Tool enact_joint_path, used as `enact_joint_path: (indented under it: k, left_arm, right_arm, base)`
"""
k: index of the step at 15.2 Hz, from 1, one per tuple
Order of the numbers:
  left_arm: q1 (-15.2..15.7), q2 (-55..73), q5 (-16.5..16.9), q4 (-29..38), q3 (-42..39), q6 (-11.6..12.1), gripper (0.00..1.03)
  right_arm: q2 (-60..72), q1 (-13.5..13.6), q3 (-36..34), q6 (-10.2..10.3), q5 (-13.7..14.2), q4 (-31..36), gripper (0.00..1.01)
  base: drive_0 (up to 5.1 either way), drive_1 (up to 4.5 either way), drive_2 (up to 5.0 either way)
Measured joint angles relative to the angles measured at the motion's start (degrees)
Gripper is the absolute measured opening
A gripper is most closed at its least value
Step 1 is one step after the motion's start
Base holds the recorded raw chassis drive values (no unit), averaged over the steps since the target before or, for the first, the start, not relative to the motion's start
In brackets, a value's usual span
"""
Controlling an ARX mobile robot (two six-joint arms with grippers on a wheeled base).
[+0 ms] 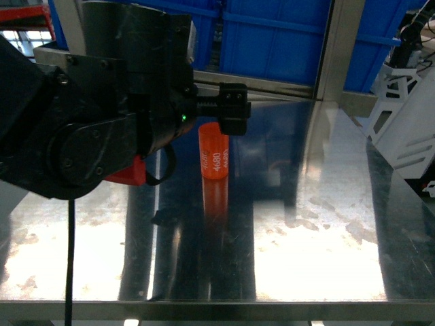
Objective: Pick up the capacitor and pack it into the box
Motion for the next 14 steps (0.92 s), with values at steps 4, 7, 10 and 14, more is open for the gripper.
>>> enact_joint_path:
  k: [4, 7, 10, 14]
  left_arm:
    - [-0.76, 8.79, 1.03, -5.6, 9.64, -0.33, 0.98]
    - [-0.76, 12.96, 1.44, -7.98, 12.61, -0.79, 0.98]
    - [-0.66, 14.69, 2.86, -9.46, 12.87, -1.14, 0.91]
    - [0.26, 15.08, 4.2, -8.74, 13.14, -4.11, 0.46]
  right_arm:
    - [0.0, 0.0, 0.0, 0.0, 0.02, 0.0, 0.98]
    - [0.0, 0.0, 0.0, 0.0, -0.02, 0.0, 0.98]
    - [0.0, 0.0, 0.0, 0.0, 0.0, 0.0, 0.98]
    - [0.0, 0.0, 0.0, 0.0, 0.0, 0.0, 0.98]
  base:
    - [0.0, 0.0, 0.0]
    - [0.0, 0.0, 0.0]
    - [0.0, 0.0, 0.0]
    - [0.0, 0.0, 0.0]
